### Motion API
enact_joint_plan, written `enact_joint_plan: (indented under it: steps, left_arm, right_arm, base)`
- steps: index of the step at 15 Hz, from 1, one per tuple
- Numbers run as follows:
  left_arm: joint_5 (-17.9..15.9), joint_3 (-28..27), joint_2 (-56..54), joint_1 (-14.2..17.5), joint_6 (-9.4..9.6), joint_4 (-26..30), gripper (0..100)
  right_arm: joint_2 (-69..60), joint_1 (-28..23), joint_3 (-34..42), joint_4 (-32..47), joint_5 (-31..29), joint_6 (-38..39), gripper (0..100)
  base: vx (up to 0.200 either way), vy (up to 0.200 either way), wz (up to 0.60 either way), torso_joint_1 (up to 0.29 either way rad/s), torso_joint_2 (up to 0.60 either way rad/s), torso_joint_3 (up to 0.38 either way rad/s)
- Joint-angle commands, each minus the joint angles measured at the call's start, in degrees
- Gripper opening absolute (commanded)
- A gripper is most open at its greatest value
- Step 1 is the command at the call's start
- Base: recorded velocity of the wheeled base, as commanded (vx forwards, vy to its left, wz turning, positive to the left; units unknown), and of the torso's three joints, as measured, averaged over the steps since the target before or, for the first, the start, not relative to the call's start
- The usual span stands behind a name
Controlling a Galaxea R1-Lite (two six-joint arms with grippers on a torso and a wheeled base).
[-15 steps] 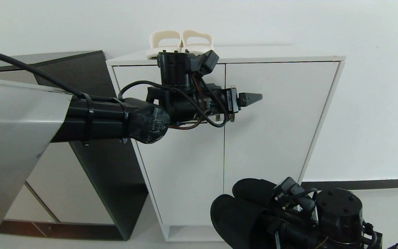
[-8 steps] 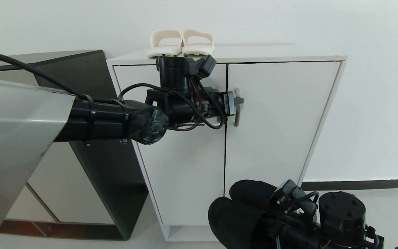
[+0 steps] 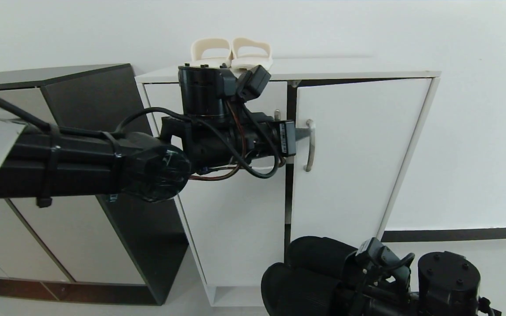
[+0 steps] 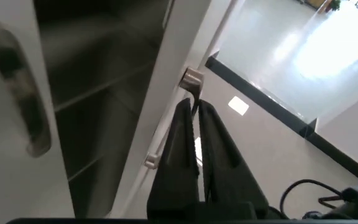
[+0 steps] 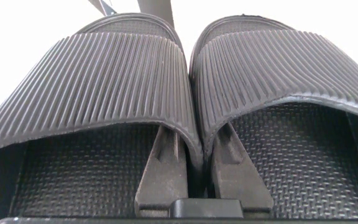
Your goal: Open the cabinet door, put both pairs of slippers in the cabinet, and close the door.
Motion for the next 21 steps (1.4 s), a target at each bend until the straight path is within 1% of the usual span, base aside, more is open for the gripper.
enact_joint_plan:
  steps: [1,2,3,5,6,8,9,11,13,15,16,18,19,21]
  left_arm:
    - [-0.1,4.0,-4.59,-1.75,0.03,-1.09,0]
    - [0.08,8.31,-7.14,-2.98,0.21,-2.67,0]
    - [0.52,11.21,-8.72,-3.68,0.21,-4.87,0]
    - [1.48,14.64,-10.04,-3.77,0.12,-8.91,0]
    - [2.1,15.08,-9.95,-3.24,-0.23,-10.67,0]
    - [2.28,14.9,-9.42,-0.52,-0.5,-11.9,0]
    - [2.01,14.2,-8.81,0.98,-0.5,-11.99,0]
    - [2.01,11.91,-6.87,2.38,-0.85,-11.99,0]
    - [2.01,9.45,-4.5,3.97,-2.17,-11.99,0]
    - [1.92,6.29,-1.78,4.05,-2.34,-11.99,0]
    - [2.01,2.86,0.42,3.97,-2.34,-11.72,0]
    - [2.1,-1.97,3.58,3.79,-2.34,-10.93,0]
    - [2.1,-3.64,4.82,3.79,-2.34,-10.32,0]
    - [2.01,-5.14,5.52,3.53,-2.52,-8.74,0]
  right_arm:
    - [0.11,0.03,0.25,-0.06,0.06,-0.16,0]
    - [0.11,0.03,0.52,-0.06,0.06,-0.6,0]
    - [0.11,0.03,0.52,-0.06,0.15,-0.6,0]
    - [0.11,0.03,0.61,-0.15,0.15,-0.69,0]
    - [0.11,0.12,0.61,-0.15,0.15,-0.69,0]
    - [0.11,0.12,0.69,-0.15,0.15,-2.01,0]
    - [0.11,0.12,0.69,-0.15,0.15,-2.19,0]
    - [0.19,0.12,0.69,-0.15,0.15,-2.19,0]
    - [0.19,0.12,0.69,-0.15,0.06,-2.27,0]
    - [0.19,0.12,0.69,-0.06,0.06,-2.27,0]
    - [0.55,0.12,0.69,-0.06,0.06,-2.27,0]
    - [0.99,0.12,0.69,-0.06,-0.02,-2.27,0]
    - [1.16,0.12,0.69,-0.15,-0.02,-2.27,0]
    - [1.34,0.12,0.69,-0.5,0.06,-2.19,0]
  base:
    - [0.0,0.0,0.0,0.0,0.0,0.0]
    - [0.0,0.0,0.0,0.0,0.0,0.0]
    - [0.0,0.0,0.0,0.0,0.0,0.0]
    - [0.0,0.0,0.0,0.0,0.0,0.0]
    - [0.0,0.0,0.0,0.0,0.0,0.0]
    - [0.0,0.0,0.0,0.0,0.0,0.0]
    - [0.0,0.0,0.0,0.0,0.0,0.0]
    - [0.0,0.0,0.0,0.0,0.0,0.0]
    - [0.0,0.0,0.0,0.0,0.0,0.0]
    - [0.0,0.0,0.0,0.0,0.0,0.0]
    - [0.0,0.0,0.0,0.0,0.0,0.0]
    - [0.0,0.0,0.0,0.0,0.0,0.0]
    - [0.0,0.0,0.0,0.0,0.0,0.0]
    - [0.0,0.0,0.0,0.0,0.0,0.0]
